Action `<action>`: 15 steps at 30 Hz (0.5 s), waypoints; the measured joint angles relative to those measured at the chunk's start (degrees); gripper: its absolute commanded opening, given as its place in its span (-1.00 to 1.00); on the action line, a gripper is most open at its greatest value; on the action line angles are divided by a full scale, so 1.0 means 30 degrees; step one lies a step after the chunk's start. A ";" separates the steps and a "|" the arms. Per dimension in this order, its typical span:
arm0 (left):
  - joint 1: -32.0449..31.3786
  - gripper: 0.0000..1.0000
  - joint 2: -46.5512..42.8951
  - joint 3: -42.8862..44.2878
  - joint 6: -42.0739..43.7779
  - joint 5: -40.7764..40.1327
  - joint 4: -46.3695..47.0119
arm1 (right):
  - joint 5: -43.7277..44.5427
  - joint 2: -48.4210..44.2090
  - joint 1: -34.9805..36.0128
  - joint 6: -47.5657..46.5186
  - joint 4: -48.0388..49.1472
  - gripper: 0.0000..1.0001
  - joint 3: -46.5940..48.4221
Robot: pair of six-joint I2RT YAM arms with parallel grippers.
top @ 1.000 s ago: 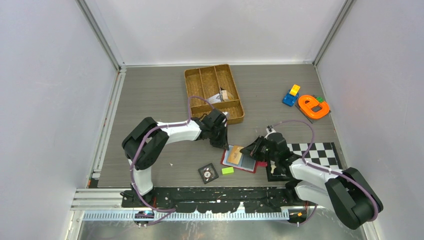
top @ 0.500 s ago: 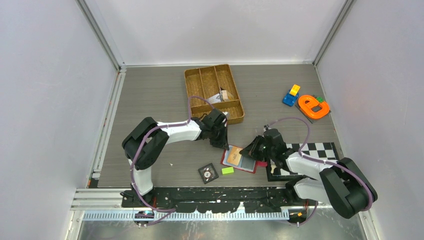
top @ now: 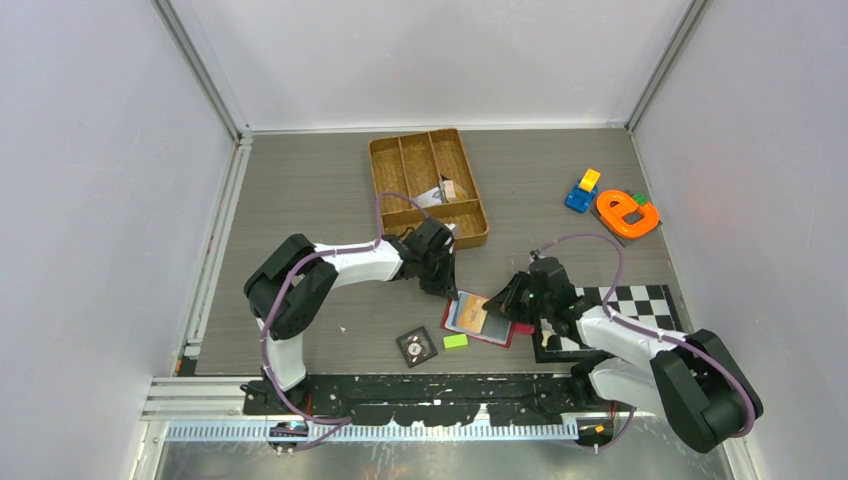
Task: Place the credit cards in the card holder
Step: Insert the credit card into the card holder.
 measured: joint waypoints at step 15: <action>0.0000 -0.72 -0.0029 0.0000 0.0073 0.0073 0.0044 | -0.0226 -0.0153 -0.0721 -0.1173 -0.2244 -0.99 0.0976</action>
